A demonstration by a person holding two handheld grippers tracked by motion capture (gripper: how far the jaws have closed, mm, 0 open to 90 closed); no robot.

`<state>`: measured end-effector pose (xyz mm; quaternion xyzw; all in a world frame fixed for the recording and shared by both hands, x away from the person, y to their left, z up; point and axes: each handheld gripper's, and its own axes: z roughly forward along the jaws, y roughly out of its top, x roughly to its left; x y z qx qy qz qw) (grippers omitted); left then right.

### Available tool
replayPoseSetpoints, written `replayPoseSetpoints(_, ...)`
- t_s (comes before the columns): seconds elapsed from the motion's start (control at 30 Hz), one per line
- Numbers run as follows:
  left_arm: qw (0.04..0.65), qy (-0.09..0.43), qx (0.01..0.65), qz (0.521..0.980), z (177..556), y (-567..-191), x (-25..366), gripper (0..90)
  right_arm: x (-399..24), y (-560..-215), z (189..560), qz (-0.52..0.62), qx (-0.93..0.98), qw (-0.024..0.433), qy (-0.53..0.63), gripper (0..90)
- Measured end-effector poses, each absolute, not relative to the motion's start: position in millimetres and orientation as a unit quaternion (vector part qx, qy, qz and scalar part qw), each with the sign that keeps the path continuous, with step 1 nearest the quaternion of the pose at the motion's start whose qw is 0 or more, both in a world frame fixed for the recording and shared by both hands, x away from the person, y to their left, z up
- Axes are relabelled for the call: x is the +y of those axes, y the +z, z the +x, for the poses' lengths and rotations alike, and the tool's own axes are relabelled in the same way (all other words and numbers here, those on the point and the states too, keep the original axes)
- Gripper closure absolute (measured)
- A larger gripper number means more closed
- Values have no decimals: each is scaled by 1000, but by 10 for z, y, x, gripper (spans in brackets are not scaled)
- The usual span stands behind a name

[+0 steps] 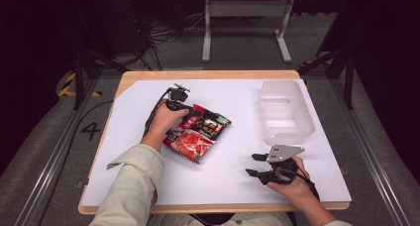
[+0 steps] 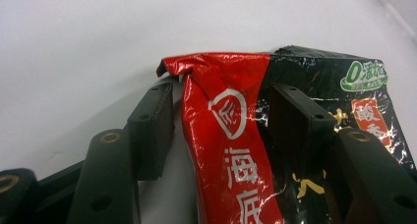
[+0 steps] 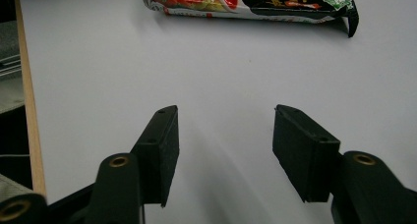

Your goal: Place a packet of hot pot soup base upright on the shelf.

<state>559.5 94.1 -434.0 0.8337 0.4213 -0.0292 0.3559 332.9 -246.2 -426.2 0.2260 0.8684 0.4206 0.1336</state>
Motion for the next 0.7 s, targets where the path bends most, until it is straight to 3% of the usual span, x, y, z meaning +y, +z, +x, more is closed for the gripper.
replayPoseSetpoints(0.37,332,9,410,849,5551,-4326,876,661,-2437,-4275,3326,220,872,134,416,426)
replayPoseSetpoints(0.43,335,-1,425,841,5537,-4316,887,828,-2438,-4275,3330,220,872,135,416,424)
replayPoseSetpoints(0.7,340,9,428,837,5492,-4268,863,860,-2435,-4271,3331,220,871,134,417,424)
